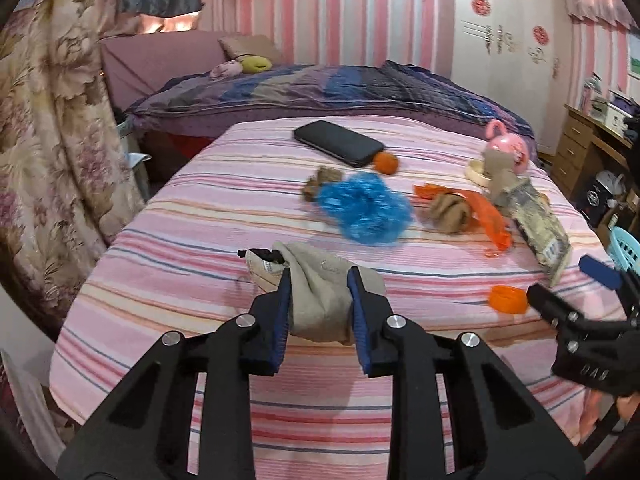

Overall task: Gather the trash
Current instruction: 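Grasp the grey cloth pouch with the left tool while the right tool grasps the orange cap, then carry pouch and cap to the blue basket and open both tools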

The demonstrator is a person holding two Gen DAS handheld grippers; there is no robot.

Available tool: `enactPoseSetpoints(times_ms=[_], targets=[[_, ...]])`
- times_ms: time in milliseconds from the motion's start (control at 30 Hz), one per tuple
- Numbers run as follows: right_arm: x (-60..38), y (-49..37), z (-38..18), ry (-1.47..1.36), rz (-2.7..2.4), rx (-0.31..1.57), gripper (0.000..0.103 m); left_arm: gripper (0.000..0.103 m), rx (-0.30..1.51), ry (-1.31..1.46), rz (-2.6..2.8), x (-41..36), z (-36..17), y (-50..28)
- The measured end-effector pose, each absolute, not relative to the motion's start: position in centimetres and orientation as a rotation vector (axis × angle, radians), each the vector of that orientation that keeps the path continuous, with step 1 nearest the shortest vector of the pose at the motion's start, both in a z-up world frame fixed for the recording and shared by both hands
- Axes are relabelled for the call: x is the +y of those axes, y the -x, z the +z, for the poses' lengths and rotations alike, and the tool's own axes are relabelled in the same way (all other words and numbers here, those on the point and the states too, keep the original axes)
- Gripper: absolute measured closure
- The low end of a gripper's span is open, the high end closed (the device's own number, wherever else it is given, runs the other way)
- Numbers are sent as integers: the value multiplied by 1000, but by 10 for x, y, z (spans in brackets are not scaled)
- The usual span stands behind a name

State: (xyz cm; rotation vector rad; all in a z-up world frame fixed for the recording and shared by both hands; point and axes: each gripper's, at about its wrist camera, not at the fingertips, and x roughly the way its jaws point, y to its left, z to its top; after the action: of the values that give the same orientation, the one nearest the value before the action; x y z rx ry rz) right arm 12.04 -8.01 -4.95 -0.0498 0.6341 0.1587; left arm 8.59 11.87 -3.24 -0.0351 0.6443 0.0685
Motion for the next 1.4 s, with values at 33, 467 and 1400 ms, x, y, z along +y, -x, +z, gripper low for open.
enactPoseSetpoints(times_ms=[33, 467, 1400], targets=[[-75, -122, -52, 52, 168, 643, 7, 77, 643, 47, 72, 123, -32, -86], [-63, -136, -65, 17, 299, 751, 63, 77, 651, 66, 75, 124, -35, -90], [-317, -96, -13, 7, -63, 545, 63, 77, 517, -56, -218, -71, -2, -98]])
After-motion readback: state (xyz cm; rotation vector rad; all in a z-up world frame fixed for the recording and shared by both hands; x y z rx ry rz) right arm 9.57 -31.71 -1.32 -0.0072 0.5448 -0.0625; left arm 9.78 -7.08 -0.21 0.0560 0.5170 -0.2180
